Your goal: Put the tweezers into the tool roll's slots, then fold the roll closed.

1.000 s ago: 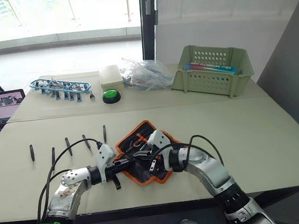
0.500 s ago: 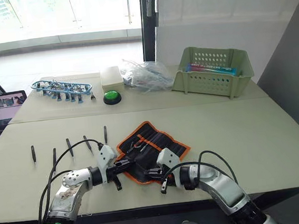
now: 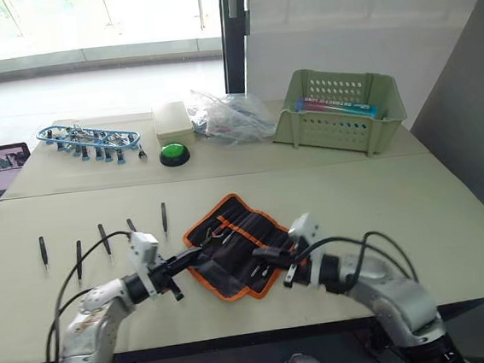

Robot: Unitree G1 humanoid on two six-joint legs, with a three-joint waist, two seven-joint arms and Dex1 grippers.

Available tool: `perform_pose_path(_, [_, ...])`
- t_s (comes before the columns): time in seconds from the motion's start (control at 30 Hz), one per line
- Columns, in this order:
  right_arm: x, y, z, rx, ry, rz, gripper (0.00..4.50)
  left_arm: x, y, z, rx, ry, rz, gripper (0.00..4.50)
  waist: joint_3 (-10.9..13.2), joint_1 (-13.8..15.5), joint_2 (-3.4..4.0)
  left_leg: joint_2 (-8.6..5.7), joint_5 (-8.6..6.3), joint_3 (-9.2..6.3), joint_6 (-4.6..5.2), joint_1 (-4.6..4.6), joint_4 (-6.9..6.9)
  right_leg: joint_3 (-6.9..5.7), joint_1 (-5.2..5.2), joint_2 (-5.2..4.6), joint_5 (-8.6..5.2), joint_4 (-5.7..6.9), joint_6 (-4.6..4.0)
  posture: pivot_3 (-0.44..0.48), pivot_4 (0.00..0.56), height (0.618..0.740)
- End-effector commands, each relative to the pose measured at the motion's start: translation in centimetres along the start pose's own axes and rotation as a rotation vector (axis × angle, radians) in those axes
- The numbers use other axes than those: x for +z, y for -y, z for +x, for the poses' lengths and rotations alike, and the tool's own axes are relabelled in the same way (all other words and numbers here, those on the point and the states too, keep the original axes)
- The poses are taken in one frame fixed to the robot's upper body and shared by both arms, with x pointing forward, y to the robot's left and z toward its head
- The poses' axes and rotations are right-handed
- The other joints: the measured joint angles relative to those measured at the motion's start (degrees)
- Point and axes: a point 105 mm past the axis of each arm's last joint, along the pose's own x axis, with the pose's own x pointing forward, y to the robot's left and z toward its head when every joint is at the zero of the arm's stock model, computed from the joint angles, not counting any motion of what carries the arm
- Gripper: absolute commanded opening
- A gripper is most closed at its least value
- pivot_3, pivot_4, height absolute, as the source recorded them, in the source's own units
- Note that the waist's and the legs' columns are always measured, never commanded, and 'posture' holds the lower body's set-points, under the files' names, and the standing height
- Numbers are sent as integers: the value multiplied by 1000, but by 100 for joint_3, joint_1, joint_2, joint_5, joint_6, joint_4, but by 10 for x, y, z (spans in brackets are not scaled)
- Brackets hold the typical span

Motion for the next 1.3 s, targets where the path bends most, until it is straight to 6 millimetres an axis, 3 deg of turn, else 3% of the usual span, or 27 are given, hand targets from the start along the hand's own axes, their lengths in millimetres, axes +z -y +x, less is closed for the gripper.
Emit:
perform_pose_path(0.03, [30,12,-30,-57,89,-48,0,49,-12,-46,91,80,81,43,-1,17,2,3,0,-4,0,3,0,-1,2,6,-9,0,-7,0,150,738])
perform_pose_path(0.07, [31,15,-37,-77,88,-59,0,53,-16,-56,126,74,95,43,-1,21,3,4,-1,-4,0,5,-4,-1,5,8,-27,1,-10,0,150,738])
perform_pose_path(0.23, [15,59,-94,-307,33,-130,0,45,-48,-152,466,-60,199,43,0,34,3,-18,-40,10,-17,-4,-21,1,5,-30,-56,-17,-34,0,150,738])
perform_pose_path(0.27, [8,67,-109,-345,23,-129,567,40,-49,-172,526,-88,213,583,0,36,3,-19,-50,13,-16,-8,-21,1,5,-33,-58,-27,-32,0,150,738])
perform_pose_path(0.37, [-8,82,-145,-429,-1,-128,1503,29,-50,-219,669,-150,238,1514,0,39,2,-15,-71,18,0,-10,-21,-1,18,-33,-58,-69,-32,0,150,738])
perform_pose_path(0.47, [-35,100,-196,-566,-60,-95,2560,14,-43,-280,858,-175,209,2505,0,50,0,-13,-74,24,-1,-8,-21,-1,20,-35,-59,-76,-33,0,150,738])
perform_pose_path(0.6, [-47,111,-232,-667,-75,-86,3894,10,-35,-318,979,-153,197,3812,1,51,1,-8,-74,40,-2,5,-21,-1,22,-42,-89,-77,-47,0,150,738])
perform_pose_path(0.67, [-50,111,-239,-675,-75,-75,4500,12,-33,-326,1007,-131,202,4478,3,55,2,0,-74,44,-2,17,-21,-1,27,-41,-103,-71,-42,0,150,738])
perform_pose_path(0.77, [-52,109,-238,-663,-66,-66,4500,12,-31,-327,1008,-115,202,4478,3,52,4,10,-92,47,-33,32,-21,-1,29,-40,-91,-67,-52,0,150,738])
perform_pose_path(0.97, [-31,105,-209,-585,4,-94,4500,9,-33,-314,991,-59,161,4478,3,13,8,13,-93,63,-35,41,-21,8,32,-42,-73,-58,-54,0,150,738])
perform_pose_path(1.07, [-20,86,-181,-417,5,-96,4500,4,-38,-305,1018,-42,129,4478,2,24,6,15,-81,66,-15,43,-21,6,30,-37,-64,-49,-53,0,150,738])
perform_pose_path(1.17, [4,52,-138,-180,17,-135,4500,-2,-47,-284,1035,12,53,4478,1,32,11,11,-73,73,-2,48,-19,13,25,-39,-69,-15,-43,0,150,738])
perform_pose_path(1.3, [20,22,-113,16,-3,-198,4500,-3,-60,-262,1084,47,-8,4478,-1,53,-4,13,-73,65,-2,51,-17,7,26,-29,-58,-5,-14,0,150,738])
